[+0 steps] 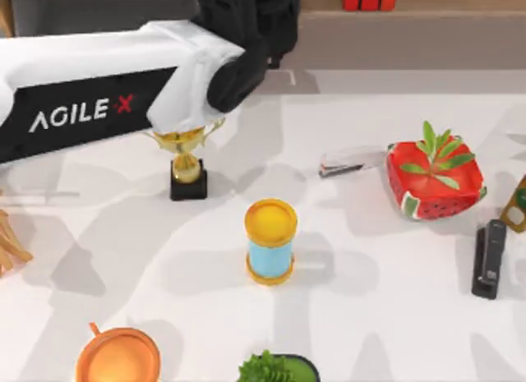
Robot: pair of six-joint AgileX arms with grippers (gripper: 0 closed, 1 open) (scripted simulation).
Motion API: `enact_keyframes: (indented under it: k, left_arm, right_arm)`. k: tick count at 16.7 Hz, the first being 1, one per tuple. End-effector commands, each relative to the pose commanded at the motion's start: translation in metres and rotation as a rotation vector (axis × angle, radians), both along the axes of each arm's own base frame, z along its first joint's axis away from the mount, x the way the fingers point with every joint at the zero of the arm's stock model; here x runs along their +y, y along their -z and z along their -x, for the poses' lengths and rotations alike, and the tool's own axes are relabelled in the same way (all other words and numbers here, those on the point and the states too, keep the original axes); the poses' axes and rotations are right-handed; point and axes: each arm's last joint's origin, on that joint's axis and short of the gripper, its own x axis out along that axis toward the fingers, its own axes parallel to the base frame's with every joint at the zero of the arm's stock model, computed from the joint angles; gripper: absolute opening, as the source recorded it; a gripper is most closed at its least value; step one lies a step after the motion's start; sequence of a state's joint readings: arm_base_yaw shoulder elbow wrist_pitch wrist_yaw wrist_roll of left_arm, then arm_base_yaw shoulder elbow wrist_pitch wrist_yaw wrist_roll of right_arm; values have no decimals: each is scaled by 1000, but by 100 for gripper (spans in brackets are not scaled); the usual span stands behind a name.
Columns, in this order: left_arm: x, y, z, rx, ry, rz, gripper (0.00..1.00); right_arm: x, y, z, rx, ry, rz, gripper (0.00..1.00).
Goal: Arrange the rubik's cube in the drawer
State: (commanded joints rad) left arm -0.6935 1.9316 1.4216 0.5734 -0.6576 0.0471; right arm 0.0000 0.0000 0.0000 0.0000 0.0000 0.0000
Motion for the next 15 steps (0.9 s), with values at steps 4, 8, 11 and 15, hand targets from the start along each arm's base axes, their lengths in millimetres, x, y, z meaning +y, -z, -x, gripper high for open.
enact_keyframes:
  k: [4, 8, 11, 15]
  left_arm:
    - [-85, 76, -14, 29, 5, -9, 100]
    - [-125, 121, -9, 39, 7, -5, 100]
    - [-130, 127, -8, 40, 7, -5, 100]
    - [-128, 128, -10, 44, 5, -9, 100]
  right_arm:
    - [0, 0, 0, 0, 0, 0, 100]
    - [0, 0, 0, 0, 0, 0, 100]
    - [0, 0, 0, 0, 0, 0, 100]
    - [0, 0, 0, 0, 0, 0, 100]
